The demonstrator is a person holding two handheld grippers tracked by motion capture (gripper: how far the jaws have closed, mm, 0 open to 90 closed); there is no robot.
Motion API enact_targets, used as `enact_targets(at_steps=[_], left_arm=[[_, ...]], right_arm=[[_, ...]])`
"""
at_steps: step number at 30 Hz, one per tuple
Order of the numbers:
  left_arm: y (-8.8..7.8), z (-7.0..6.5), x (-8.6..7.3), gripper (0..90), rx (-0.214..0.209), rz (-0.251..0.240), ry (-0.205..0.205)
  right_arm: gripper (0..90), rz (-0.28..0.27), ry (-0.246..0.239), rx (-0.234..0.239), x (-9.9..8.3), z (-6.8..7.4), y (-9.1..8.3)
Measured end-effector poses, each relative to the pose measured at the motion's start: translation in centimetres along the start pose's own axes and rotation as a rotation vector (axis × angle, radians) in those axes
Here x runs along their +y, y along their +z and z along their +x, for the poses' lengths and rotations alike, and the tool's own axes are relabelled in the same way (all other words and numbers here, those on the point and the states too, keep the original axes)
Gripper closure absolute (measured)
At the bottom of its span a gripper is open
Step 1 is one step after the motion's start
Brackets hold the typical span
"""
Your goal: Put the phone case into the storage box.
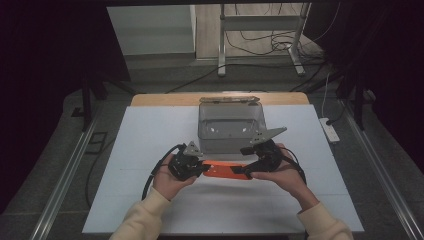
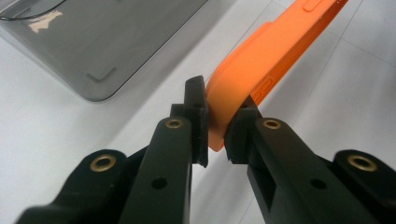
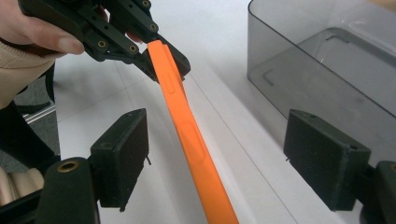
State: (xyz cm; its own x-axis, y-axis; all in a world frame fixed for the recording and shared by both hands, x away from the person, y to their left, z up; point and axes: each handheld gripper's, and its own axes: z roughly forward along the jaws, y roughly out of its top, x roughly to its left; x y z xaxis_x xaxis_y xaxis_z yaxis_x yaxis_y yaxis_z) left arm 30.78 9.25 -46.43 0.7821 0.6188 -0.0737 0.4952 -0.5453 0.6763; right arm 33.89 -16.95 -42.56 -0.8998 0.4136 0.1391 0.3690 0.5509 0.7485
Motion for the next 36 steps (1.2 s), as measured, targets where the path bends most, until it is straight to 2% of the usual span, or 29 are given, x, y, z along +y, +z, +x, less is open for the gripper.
enact_targets(at_steps=[17, 28, 33, 36], left_arm=[[0.4, -0.7, 0.5, 81.9, 0.012, 0.023, 0.037], [0.7, -1.0, 0.7, 81.9, 0.016, 0.036, 0.053], [0.7, -1.2, 0.7, 81.9, 0.013, 0.038, 0.057], [0.8, -1.3, 0.7, 81.9, 0.015, 0.036, 0.055]], right_arm=[[35.5, 0.106, -0.019, 0.036, 0.3, 0.5, 1.3], [52.6, 0.159, -0.046, 0.056, 0.4, 0.8, 2.0], [61.7, 0.188, -0.084, 0.053, 0.3, 1.1, 2.3], [65.8, 0.207, -0.091, 0.062, 0.4, 1.4, 2.4]])
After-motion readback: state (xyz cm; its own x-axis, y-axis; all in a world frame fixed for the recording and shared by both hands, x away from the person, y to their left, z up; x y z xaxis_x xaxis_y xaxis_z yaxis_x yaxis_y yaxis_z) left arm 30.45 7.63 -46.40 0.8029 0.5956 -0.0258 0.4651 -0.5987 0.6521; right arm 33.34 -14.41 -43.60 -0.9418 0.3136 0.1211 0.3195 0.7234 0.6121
